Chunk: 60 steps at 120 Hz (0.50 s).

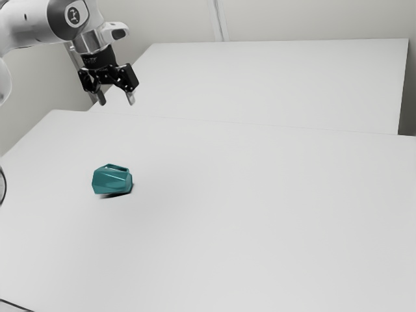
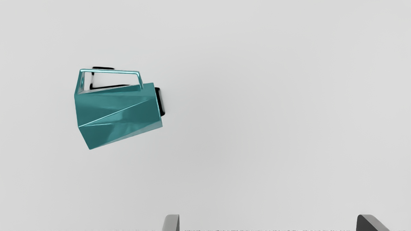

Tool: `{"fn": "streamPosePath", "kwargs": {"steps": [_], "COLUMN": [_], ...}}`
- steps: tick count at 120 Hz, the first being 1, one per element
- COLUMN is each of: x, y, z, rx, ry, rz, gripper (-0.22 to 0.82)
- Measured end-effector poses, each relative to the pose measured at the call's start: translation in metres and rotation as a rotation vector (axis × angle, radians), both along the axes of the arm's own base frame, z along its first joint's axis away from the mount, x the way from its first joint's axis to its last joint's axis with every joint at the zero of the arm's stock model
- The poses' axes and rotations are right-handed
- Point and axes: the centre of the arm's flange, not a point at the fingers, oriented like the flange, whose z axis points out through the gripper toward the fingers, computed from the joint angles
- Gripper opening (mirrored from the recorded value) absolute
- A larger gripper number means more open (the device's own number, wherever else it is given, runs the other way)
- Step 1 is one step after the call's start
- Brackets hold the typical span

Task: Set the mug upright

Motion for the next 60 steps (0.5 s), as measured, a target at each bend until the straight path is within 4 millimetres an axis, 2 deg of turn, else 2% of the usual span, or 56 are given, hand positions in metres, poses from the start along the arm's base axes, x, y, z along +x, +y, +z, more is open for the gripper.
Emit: {"fn": "streamPosePath", "kwargs": {"steps": [6, 13, 24, 34, 60], "x": [0.000, -0.002, -0.007, -0.014, -0.033], "y": [0.002, 0.013, 0.039, 0.072, 0.128], "z": [0.000, 0.000, 0.003, 0.003, -0.007], "rx": [-0.002, -0.015, -0.051, -0.119, -0.278], "ry": [0.003, 0.002, -0.007, -0.013, 0.000], "rz": [0.000, 0.019, 0.062, 0.119, 0.223], "gripper": [0.60, 0.60, 0.60, 0.60, 0.60]}}
